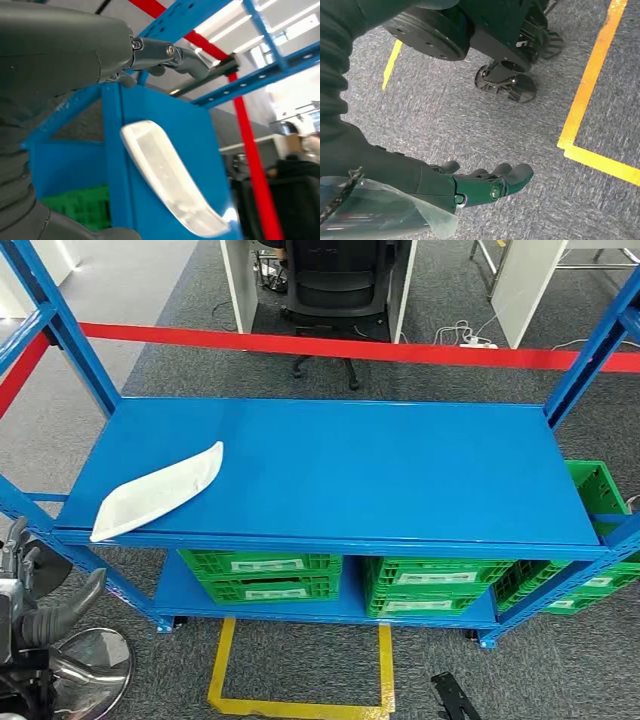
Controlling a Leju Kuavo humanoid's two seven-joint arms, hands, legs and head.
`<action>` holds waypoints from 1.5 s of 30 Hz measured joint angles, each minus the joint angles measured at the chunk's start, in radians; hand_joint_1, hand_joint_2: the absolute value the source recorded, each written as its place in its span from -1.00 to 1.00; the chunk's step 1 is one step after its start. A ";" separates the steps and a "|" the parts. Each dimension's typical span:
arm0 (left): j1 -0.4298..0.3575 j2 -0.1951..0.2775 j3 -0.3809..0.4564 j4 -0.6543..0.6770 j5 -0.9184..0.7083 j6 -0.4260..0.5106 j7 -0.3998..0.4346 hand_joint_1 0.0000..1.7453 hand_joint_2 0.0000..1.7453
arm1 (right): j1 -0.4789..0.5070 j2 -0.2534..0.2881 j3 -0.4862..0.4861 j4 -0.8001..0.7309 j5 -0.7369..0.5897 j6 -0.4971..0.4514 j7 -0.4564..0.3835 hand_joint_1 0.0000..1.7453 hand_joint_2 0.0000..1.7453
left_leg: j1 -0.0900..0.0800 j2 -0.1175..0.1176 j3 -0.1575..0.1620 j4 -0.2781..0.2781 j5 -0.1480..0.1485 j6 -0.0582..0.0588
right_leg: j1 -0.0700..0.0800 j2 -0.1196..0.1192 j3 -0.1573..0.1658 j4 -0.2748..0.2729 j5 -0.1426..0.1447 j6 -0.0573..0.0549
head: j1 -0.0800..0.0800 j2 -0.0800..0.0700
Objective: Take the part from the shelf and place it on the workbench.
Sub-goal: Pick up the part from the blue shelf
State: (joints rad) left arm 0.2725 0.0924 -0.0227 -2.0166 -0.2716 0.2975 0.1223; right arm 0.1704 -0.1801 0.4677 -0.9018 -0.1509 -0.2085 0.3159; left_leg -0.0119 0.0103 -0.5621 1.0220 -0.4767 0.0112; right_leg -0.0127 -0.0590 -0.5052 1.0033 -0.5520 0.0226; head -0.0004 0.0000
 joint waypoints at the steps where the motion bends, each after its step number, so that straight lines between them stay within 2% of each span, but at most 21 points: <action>1: -0.006 0.005 0.001 0.008 -0.001 -0.004 0.005 -1.00 1.00 | -0.002 0.000 0.001 0.000 0.001 0.001 0.001 -1.00 1.00 | 0.000 0.000 0.000 0.000 0.000 0.000 | 0.000 0.000 0.000 0.000 0.000 0.000 | 0.000 0.000; 7: -0.083 0.063 0.003 0.080 -0.053 -0.077 0.085 -1.00 1.00 | -0.022 0.000 0.015 0.000 0.008 0.015 0.010 -1.00 1.00 | 0.000 0.000 0.000 0.000 0.000 0.000 | 0.000 0.000 0.000 0.000 0.000 0.000 | 0.000 0.000; 14: -0.208 0.127 -0.022 0.170 -0.217 -0.179 0.176 -1.00 1.00 | -0.038 0.000 0.028 0.000 0.011 0.045 -0.007 -1.00 1.00 | 0.000 0.000 0.000 0.000 0.000 0.000 | 0.000 0.000 0.002 0.000 0.001 0.000 | 0.000 0.000; 19: -0.300 0.153 -0.063 0.238 -0.313 -0.251 0.217 -1.00 1.00 | -0.049 0.000 0.032 0.003 0.017 0.061 -0.020 -1.00 1.00 | 0.000 0.001 0.000 0.001 0.001 0.001 | 0.000 0.002 0.010 0.000 0.002 0.002 | 0.000 0.000; 24: -0.376 0.158 -0.104 0.285 -0.352 -0.292 0.252 -1.00 1.00 | -0.062 0.005 0.032 0.010 0.017 0.071 -0.025 -1.00 1.00 | 0.000 0.002 0.000 0.001 0.002 0.002 | 0.000 0.002 0.010 0.000 0.003 0.002 | 0.000 0.000; 35: -0.408 0.164 -0.130 0.323 -0.364 -0.303 0.258 -1.00 1.00 | -0.065 0.008 0.032 0.012 0.017 0.073 -0.023 -1.00 1.00 | 0.000 0.004 0.000 0.001 0.002 0.002 | 0.000 0.003 0.010 0.000 0.003 0.002 | 0.000 0.000; 45: -0.457 0.190 -0.180 0.413 -0.403 -0.435 0.316 -1.00 1.00 | -0.073 0.012 0.032 0.045 0.022 0.100 -0.046 -1.00 1.00 | 0.000 0.004 0.000 0.001 0.002 0.002 | 0.000 0.003 0.010 0.000 0.004 0.002 | 0.000 0.000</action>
State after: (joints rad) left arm -0.1850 0.2826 -0.2030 -1.6038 -0.6746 -0.1376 0.4379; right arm 0.0977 -0.1678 0.4994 -0.8573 -0.1286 -0.1089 0.2703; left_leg -0.0122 0.0143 -0.5626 1.0227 -0.4746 0.0133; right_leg -0.0126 -0.0556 -0.4953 1.0034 -0.5483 0.0246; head -0.0005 0.0001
